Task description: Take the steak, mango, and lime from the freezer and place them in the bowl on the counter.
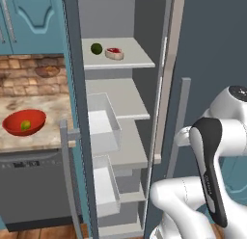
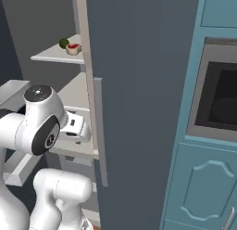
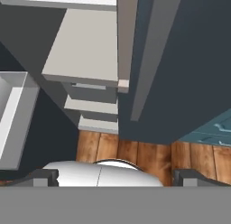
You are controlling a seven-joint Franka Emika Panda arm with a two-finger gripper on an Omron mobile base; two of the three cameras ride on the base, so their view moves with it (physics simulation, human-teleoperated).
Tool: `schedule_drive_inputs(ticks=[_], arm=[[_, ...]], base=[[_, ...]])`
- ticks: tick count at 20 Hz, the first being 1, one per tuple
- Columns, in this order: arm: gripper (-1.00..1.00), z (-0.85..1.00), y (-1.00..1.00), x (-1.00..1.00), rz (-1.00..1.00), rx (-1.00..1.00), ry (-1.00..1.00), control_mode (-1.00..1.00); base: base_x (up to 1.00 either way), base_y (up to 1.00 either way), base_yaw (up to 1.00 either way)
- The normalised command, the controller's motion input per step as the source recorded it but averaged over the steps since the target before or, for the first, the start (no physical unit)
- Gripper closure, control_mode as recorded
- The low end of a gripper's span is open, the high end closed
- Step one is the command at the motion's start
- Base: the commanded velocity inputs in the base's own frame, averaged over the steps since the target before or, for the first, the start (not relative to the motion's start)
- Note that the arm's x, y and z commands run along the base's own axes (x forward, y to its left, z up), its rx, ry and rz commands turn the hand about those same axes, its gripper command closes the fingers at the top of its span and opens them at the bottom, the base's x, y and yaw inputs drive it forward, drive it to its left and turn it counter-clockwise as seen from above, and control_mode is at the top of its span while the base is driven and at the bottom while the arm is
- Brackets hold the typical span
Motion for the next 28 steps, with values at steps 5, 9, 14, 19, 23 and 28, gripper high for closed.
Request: schedule_drive_inputs(ticks=[5, 9, 14, 19, 23, 28], arm=[[-1.00, 0.00, 0.00, 0.00, 0.00, 0.00, 0.00, 1.00], [-1.00, 0.00, 0.00, 0.00, 0.00, 0.00, 0.00, 1.00], [-1.00, 0.00, 0.00, 0.00, 0.00, 0.00, 0.00, 1.00], [-1.00, 0.00, 0.00, 0.00, 0.00, 0.00, 0.00, 1.00], [-1.00, 0.00, 0.00, 0.00, 0.00, 0.00, 0.00, 1.00], [-1.00, 0.00, 0.00, 0.00, 0.00, 0.00, 0.00, 1.00]], base=[[0.07, 0.30, 0.00], [0.05, 0.44, 0.00], [0.23, 0.37, 0.01], [0.10, 0.22, 0.05], [0.41, -0.18, 0.03], [0.67, -0.08, 0.04]])
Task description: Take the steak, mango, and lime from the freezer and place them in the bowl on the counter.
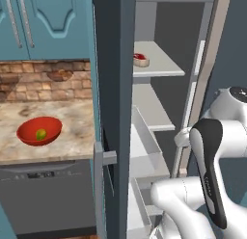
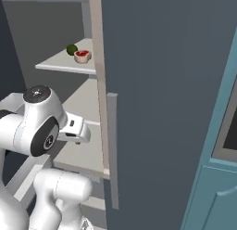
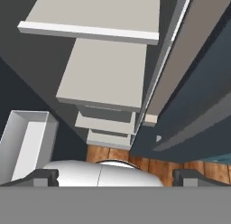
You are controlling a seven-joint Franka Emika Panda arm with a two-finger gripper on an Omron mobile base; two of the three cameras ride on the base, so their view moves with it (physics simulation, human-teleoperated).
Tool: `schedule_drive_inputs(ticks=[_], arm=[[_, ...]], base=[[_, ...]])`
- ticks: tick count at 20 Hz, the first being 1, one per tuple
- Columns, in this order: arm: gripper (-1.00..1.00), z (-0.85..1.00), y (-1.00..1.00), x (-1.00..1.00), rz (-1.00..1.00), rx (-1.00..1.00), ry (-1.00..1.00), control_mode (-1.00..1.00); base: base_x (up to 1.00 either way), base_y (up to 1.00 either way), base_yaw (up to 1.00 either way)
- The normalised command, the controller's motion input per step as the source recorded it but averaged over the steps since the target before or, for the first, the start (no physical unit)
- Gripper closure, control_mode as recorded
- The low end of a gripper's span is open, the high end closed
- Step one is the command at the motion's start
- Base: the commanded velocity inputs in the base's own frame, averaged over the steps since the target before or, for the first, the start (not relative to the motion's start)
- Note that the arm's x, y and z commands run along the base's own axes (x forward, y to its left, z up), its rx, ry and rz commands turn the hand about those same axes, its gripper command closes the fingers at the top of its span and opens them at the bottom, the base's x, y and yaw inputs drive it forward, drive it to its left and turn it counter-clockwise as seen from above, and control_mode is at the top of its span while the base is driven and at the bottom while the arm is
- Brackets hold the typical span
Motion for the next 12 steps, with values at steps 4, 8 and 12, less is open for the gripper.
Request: schedule_drive_inputs(ticks=[4, 8, 12], arm=[[-1.00, 0.00, 0.00, 0.00, 0.00, 0.00, 0.00, 1.00], [-1.00, 0.00, 0.00, 0.00, 0.00, 0.00, 0.00, 1.00], [-1.00, 0.00, 0.00, 0.00, 0.00, 0.00, 0.00, 1.00]], base=[[0.58, 0.01, 0.05], [0.18, 0.32, 0.05], [0.00, 0.37, 0.04]])
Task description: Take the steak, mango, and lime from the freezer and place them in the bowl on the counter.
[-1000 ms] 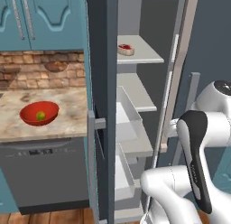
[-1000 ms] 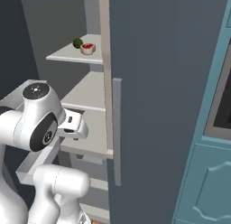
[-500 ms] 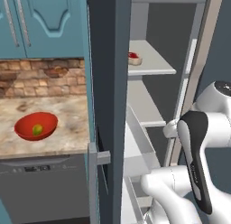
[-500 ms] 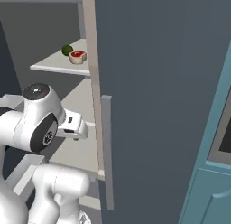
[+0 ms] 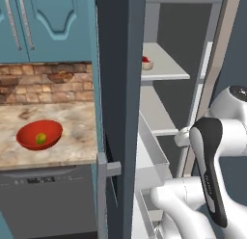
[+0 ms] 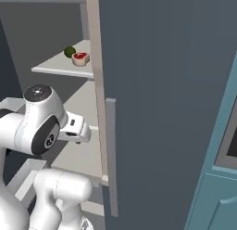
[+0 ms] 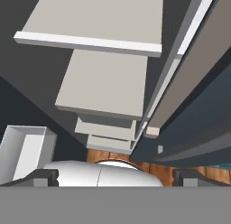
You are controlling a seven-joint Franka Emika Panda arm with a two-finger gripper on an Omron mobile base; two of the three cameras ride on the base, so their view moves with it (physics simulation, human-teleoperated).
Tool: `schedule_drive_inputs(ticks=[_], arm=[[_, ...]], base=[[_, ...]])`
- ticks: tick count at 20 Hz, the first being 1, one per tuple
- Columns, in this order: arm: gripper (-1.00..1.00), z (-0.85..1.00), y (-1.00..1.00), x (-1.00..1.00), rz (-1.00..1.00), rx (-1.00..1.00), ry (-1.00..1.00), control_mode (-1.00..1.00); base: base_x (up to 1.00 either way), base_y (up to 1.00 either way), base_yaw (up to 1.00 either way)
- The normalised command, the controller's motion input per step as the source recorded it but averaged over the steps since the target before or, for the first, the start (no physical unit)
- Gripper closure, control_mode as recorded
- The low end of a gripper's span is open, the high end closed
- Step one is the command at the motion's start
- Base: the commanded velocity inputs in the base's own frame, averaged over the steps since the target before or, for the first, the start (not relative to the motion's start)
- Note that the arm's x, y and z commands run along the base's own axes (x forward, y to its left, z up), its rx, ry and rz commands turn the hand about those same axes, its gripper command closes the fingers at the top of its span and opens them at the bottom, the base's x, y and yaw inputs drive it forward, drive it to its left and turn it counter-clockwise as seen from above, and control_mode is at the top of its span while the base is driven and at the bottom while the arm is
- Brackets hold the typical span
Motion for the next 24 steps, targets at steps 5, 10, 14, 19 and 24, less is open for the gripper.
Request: schedule_drive_inputs(ticks=[5, 10, 14, 19, 24], arm=[[-1.00, 0.00, 0.00, 0.00, 0.00, 0.00, 0.00, 1.00], [-1.00, 0.00, 0.00, 0.00, 0.00, 0.00, 0.00, 1.00], [-1.00, 0.00, 0.00, 0.00, 0.00, 0.00, 0.00, 1.00], [-1.00, 0.00, 0.00, 0.00, 0.00, 0.00, 0.00, 1.00], [-1.00, 0.00, 0.00, 0.00, 0.00, 0.00, 0.00, 1.00]], base=[[0.00, 0.45, 0.06], [0.01, 0.08, 0.05], [0.07, -0.15, 0.03], [0.05, -0.49, 0.08], [0.04, -0.29, 0.10]])
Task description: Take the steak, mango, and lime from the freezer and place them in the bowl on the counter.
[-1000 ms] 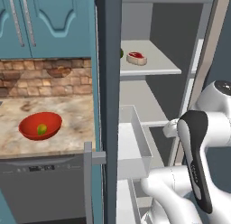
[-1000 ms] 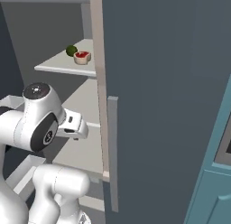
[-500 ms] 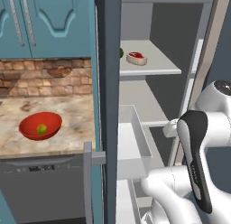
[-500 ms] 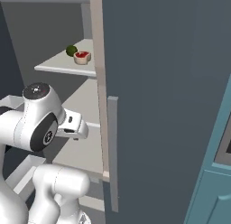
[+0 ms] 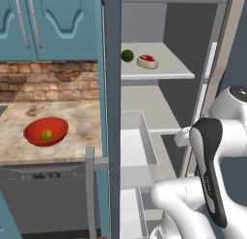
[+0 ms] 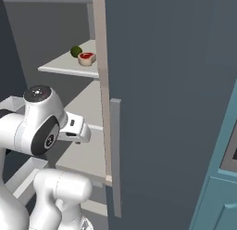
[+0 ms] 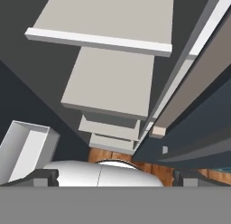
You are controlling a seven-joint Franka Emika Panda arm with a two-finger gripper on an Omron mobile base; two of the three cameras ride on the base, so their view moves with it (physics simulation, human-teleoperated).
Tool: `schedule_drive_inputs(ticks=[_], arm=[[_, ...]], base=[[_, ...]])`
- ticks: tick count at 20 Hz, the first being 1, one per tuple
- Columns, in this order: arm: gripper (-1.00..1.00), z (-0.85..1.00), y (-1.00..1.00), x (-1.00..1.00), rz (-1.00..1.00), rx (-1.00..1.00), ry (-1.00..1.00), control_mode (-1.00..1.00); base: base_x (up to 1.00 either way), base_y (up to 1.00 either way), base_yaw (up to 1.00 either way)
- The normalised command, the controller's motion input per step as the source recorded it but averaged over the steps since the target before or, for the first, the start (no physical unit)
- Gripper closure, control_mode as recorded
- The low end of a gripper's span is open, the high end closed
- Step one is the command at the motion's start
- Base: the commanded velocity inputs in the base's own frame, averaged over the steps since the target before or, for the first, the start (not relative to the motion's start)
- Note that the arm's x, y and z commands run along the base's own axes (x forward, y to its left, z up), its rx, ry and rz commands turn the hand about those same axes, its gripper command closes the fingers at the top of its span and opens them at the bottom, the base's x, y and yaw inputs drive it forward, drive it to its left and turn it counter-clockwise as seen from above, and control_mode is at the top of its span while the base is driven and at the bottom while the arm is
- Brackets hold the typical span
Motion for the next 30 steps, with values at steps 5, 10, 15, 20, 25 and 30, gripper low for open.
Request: schedule_drive_inputs(ticks=[5, 10, 15, 20, 25, 30], arm=[[-1.00, 0.00, 0.00, 0.00, 0.02, 0.01, -0.02, -1.00], [-1.00, 0.62, 0.00, 0.01, 0.14, 0.05, -0.12, -1.00], [-1.00, 0.81, 0.06, 0.00, 0.09, 0.02, -0.30, -1.00], [-1.00, 0.81, 0.16, 0.04, 0.01, 0.00, -0.15, -1.00], [-1.00, 0.66, 0.18, 0.14, 0.00, 0.00, 0.00, -1.00], [-1.00, 0.27, 0.04, 0.44, 0.01, 0.00, 0.00, -1.00]], base=[[0.07, 0.00, 0.03], [0.00, 0.00, 0.00], [0.00, 0.00, 0.00], [0.00, 0.00, 0.00], [0.00, 0.00, 0.00], [0.00, 0.00, 0.00]])
